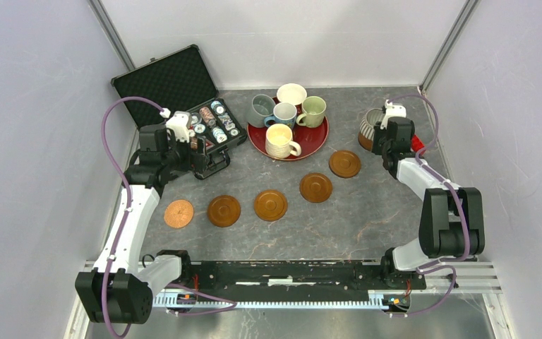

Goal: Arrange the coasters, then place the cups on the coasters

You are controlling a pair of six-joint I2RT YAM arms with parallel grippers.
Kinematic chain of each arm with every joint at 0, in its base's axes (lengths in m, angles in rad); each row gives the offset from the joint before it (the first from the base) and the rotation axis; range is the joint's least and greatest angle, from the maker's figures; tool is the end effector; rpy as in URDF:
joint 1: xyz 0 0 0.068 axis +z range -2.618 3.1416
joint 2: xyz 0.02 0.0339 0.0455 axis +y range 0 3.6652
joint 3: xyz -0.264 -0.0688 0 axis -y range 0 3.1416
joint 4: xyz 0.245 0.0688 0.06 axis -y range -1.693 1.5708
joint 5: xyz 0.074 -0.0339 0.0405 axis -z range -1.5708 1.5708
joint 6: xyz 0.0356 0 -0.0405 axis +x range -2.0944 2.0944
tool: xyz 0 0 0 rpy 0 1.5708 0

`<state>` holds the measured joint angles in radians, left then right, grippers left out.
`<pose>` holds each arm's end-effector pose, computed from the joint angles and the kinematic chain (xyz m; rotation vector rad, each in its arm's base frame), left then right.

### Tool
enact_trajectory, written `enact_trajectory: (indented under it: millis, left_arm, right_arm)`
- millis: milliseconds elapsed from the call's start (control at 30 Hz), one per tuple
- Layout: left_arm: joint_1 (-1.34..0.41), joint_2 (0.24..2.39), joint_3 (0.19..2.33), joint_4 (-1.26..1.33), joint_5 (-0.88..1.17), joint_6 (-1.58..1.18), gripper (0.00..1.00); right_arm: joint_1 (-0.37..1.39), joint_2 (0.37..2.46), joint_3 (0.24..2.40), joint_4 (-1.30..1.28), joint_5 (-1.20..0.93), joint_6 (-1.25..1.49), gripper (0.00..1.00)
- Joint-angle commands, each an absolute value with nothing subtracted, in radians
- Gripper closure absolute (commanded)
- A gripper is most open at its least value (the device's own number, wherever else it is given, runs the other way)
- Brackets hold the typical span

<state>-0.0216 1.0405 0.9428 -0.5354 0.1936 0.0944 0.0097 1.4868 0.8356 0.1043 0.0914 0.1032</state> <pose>0.2238 -0.0117 0.3126 0.2348 2.1829 -0.1724 0.3226 -0.0001 0.2189 0.1531 2.1098 -0.0295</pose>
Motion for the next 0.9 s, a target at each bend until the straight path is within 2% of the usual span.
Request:
enact_trajectory:
  millis: [0, 867]
  left_arm:
    - [-0.017, 1.027, 0.95, -0.492, 0.219, 0.049, 0.0]
    - [-0.016, 1.026, 0.944, -0.492, 0.219, 0.062, 0.0]
  right_arm:
    - [0.006, 1.507, 0.839, 0.281, 0.091, 0.085, 1.0]
    - [-0.042, 1.666, 0.859, 0.356, 0.078, 0.051, 1.0]
